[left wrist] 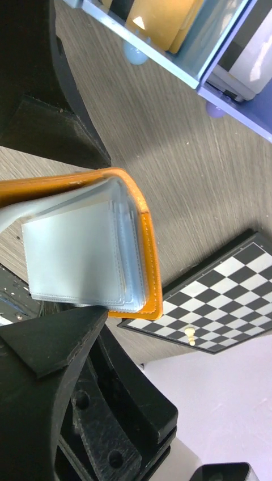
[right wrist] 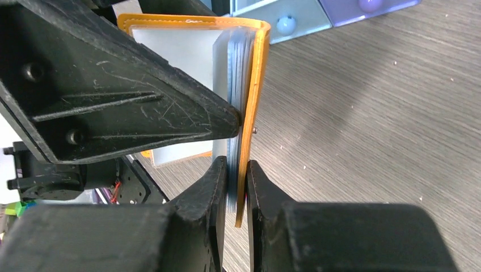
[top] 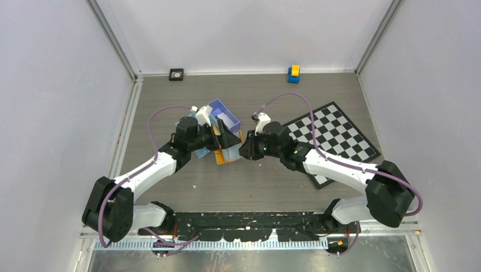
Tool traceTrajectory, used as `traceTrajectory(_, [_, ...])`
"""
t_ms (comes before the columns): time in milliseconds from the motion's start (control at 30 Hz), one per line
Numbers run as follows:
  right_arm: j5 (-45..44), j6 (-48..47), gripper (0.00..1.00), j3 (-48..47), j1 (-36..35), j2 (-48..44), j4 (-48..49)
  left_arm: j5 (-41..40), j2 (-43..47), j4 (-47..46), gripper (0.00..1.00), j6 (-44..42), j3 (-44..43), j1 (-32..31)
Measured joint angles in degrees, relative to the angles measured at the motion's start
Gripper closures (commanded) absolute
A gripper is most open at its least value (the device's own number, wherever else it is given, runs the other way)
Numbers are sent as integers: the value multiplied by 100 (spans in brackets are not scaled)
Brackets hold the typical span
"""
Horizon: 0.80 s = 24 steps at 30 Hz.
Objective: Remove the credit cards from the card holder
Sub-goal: Remove the credit card from the card holder.
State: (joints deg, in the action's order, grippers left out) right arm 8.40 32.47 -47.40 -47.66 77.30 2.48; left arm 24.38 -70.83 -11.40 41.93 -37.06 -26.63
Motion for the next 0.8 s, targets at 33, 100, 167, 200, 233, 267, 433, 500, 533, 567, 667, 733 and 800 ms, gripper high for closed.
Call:
traceTrajectory(33, [-33,-26,99,0,-35,0,-44,-28,-22,94,15,-17,-20,0])
traceTrajectory(100, [-76,-68,99,0,-63,0,-127,-79,-28,227,17,-48,-57,-24])
traceTrajectory(167, [-140,-74,100,0,-74,-2,-140,-118,-28,280,15,-61,-90,-48])
traceTrajectory(200, [-190,-74,100,0,-76,-7,-138,-140,-28,297,12,-63,-107,-48])
traceTrajectory(233, [-240,-74,100,2,-76,-17,-136,-151,-28,299,10,-63,-116,-48])
traceTrajectory(267, [-280,-70,100,2,-72,-37,-136,-164,-28,302,8,-66,-120,-48])
traceTrajectory(433, [-105,59,99,66,101,-120,-55,-170,24,258,10,-61,-120,-46])
traceTrajectory(500, [103,164,99,107,243,-120,79,-136,59,186,12,-63,-118,-42])
traceTrajectory(533, [190,212,100,133,321,-120,162,-120,66,164,12,-63,-118,-37])
traceTrajectory(567, [262,247,100,153,374,-122,229,-109,68,149,12,-63,-118,-35])
traceTrajectory(667, [444,376,99,234,505,-168,382,-57,66,122,12,-61,-118,-24])
traceTrajectory(733, [544,439,100,273,542,-195,461,-4,66,92,17,-57,-116,-22])
traceTrajectory(800, [629,503,99,319,557,-208,544,61,61,52,20,-50,-116,-20])
